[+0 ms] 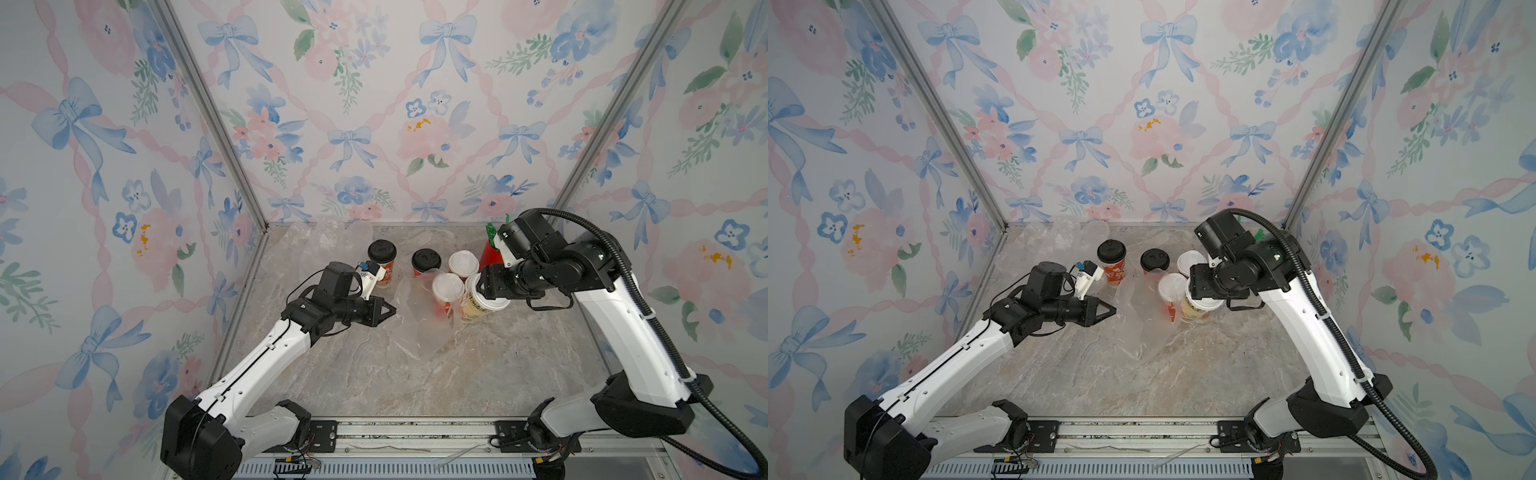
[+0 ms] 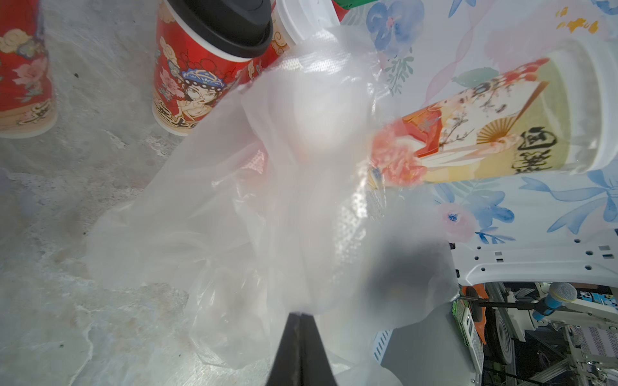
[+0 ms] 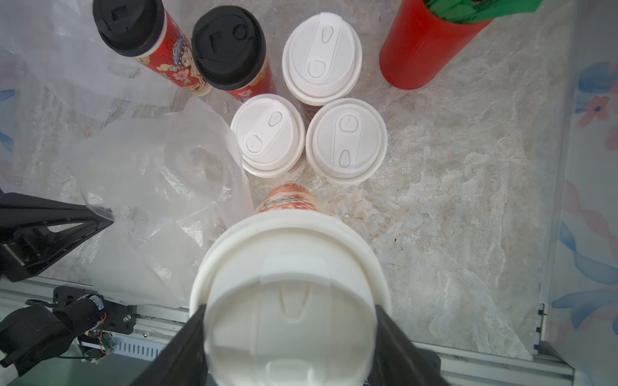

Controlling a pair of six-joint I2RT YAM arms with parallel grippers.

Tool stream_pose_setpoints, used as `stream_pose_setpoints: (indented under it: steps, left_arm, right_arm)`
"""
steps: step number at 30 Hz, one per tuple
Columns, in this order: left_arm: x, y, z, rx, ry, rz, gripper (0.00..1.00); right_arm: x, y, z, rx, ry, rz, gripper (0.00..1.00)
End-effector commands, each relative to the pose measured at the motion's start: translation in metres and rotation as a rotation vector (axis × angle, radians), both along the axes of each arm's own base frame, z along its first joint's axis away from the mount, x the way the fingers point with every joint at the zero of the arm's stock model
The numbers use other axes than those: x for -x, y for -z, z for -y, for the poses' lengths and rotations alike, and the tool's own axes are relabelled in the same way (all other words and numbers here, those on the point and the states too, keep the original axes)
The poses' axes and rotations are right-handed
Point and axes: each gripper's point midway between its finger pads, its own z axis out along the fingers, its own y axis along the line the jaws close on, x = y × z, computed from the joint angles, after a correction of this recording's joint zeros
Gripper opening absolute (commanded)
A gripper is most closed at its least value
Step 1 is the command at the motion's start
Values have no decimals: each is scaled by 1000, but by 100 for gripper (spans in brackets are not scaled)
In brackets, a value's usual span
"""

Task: Pack milk tea into plastic carrier bags
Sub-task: Pick up the milk tea cup at the center of the board, then place the milk tea cup in the plastic carrier bag.

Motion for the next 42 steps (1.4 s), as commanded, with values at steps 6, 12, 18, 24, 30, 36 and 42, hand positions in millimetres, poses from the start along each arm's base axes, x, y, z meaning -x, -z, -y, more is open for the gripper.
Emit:
stream_pose_setpoints:
  steps: [6,12,18,24,30,36,42]
  left_arm:
    - [-10,-5,13,8,10,17,0]
    - [-12,-6,16,5,17,26,0]
    - [-12,-8,15,7,15,31,0]
    - [-9,-11,13,11,14,42,0]
    - [-5,-14,10,15,7,58,0]
    - [1,-14,5,21,0,66,0]
    - [5,-11,2,20,0,61,0]
  right_arm:
    - [13,-22,3,34,-45,-3,56]
    - [13,-38,-14,-11,-89,35,56]
    - [19,-43,-35,-49,-136,40,55]
    - [13,-19,-59,0,-180,-29,55]
    - [1,8,-88,-28,-211,-77,55]
    - [-13,29,-105,-28,-214,-93,54]
    - [-29,34,-125,-58,-220,-76,54]
